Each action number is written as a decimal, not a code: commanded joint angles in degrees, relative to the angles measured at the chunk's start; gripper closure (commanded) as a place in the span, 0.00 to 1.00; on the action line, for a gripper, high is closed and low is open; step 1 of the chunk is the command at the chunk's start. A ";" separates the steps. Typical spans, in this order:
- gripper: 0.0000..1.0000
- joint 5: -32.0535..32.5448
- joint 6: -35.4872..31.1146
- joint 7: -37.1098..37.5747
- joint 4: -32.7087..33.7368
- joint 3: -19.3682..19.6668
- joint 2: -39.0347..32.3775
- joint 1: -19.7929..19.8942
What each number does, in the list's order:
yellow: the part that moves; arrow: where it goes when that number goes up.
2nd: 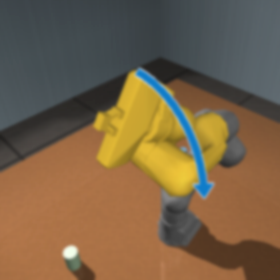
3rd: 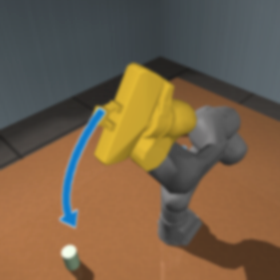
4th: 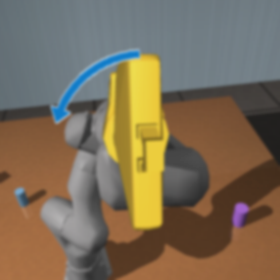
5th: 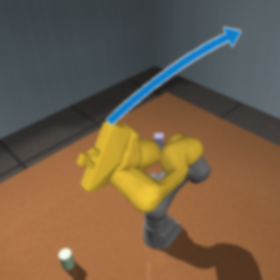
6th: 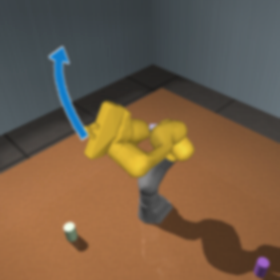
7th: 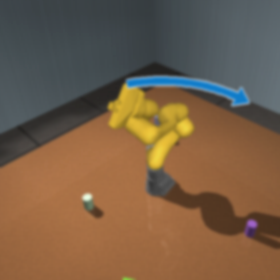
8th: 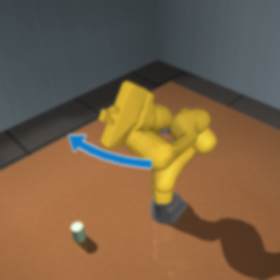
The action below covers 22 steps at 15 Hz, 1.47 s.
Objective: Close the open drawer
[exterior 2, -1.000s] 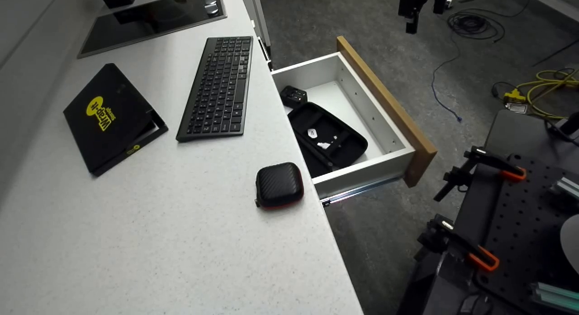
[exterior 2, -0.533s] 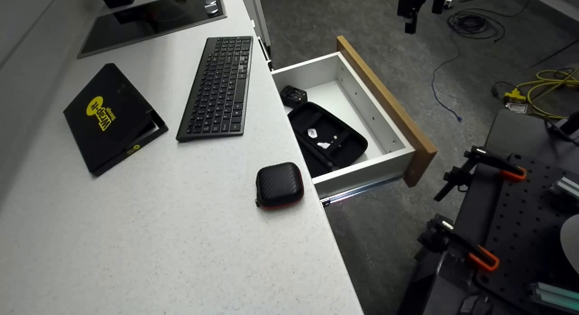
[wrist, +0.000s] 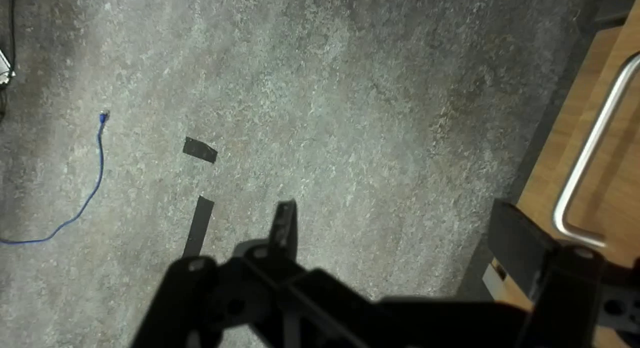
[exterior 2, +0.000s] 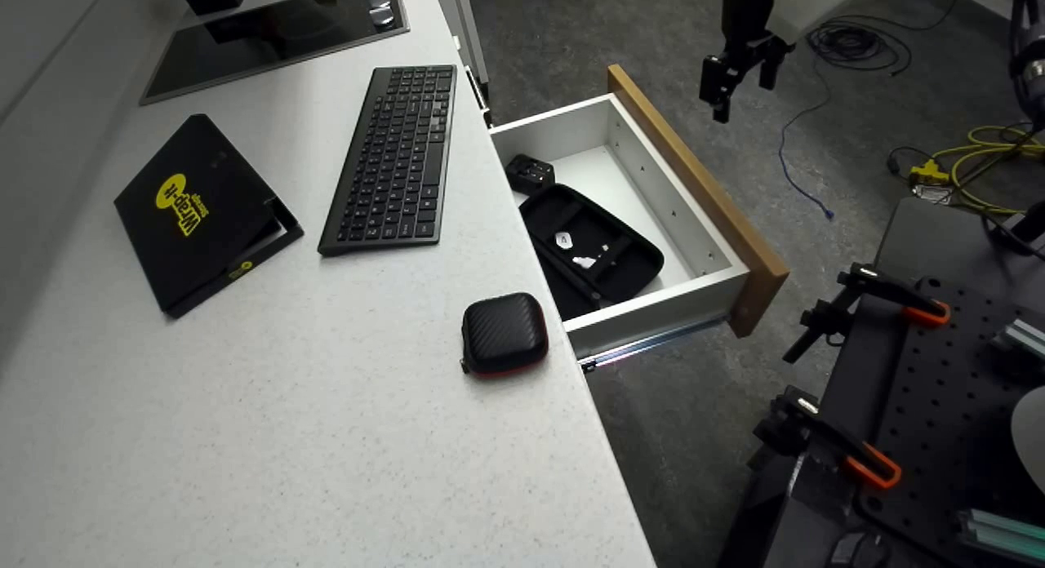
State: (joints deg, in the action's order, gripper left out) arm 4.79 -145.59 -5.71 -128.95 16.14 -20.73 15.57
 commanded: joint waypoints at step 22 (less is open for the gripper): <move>0.00 -12.15 3.10 -0.07 25.09 -16.40 -24.95 0.54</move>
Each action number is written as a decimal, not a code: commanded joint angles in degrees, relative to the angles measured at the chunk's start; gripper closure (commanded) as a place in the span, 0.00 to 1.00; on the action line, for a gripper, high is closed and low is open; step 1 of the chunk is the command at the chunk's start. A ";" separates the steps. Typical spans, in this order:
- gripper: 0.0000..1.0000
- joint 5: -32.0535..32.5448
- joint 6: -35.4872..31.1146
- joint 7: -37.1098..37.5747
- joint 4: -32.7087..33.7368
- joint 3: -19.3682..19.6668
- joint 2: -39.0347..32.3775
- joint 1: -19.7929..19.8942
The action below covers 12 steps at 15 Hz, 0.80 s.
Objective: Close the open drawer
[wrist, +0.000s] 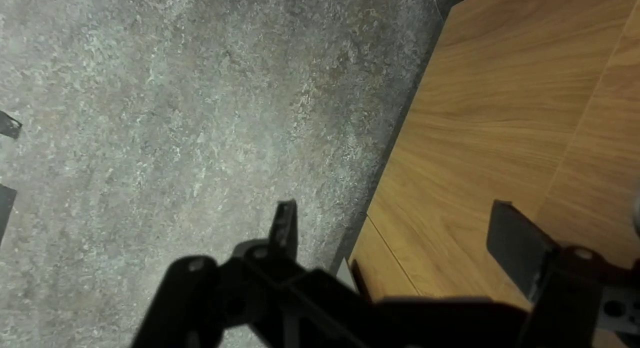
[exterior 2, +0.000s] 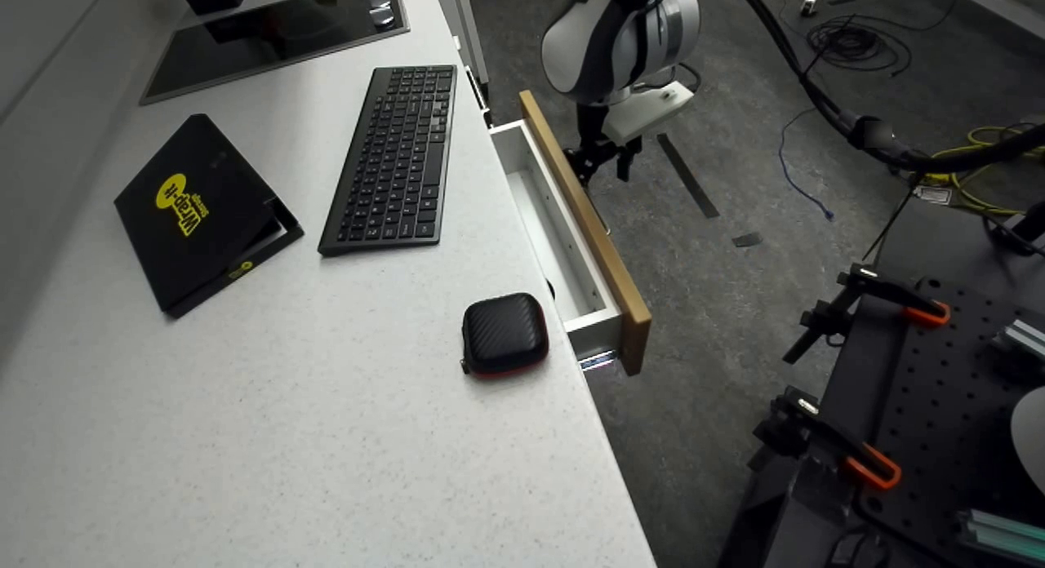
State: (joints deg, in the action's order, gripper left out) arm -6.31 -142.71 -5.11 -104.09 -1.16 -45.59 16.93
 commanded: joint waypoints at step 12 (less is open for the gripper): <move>0.00 -3.74 -1.99 -1.49 5.45 -2.79 -4.64 -1.53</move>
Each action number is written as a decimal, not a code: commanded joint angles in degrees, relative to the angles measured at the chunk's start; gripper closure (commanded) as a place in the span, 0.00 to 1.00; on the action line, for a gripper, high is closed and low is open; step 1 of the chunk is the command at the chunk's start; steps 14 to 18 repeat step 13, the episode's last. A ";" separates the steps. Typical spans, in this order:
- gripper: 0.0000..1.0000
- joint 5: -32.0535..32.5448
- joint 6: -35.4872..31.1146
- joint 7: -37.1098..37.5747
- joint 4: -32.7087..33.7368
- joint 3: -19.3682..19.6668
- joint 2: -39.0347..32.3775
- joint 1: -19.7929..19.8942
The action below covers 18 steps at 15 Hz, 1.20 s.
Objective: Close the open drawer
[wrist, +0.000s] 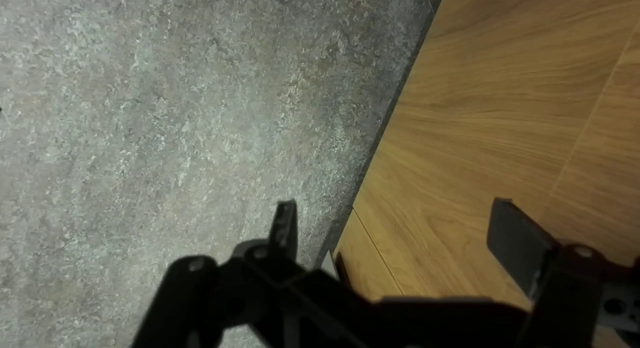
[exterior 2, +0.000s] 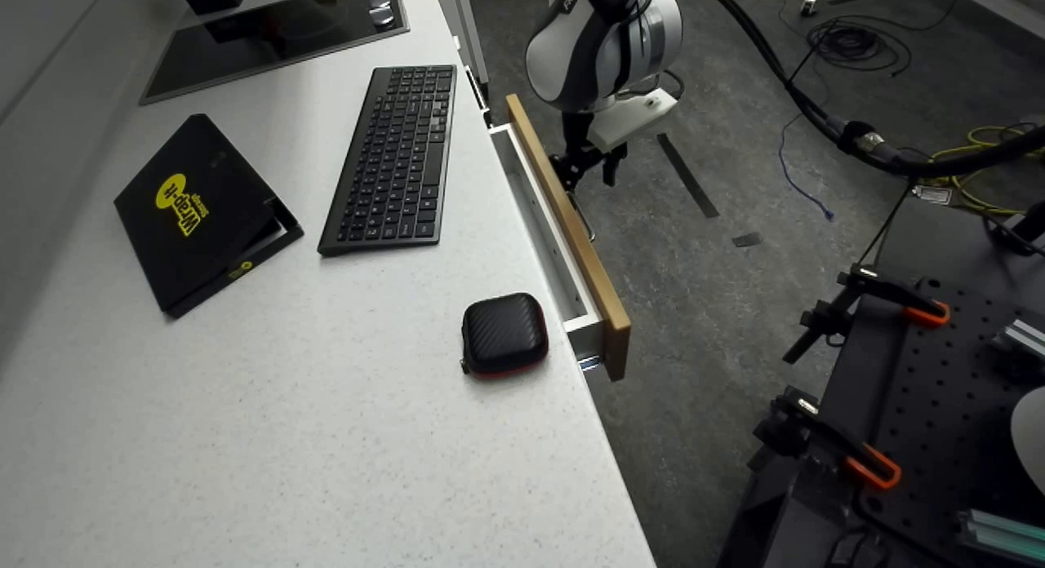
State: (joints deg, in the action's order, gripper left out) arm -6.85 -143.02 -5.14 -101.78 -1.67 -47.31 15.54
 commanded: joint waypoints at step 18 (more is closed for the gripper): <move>0.00 -2.99 -6.94 -1.39 5.80 -5.23 -6.16 -1.44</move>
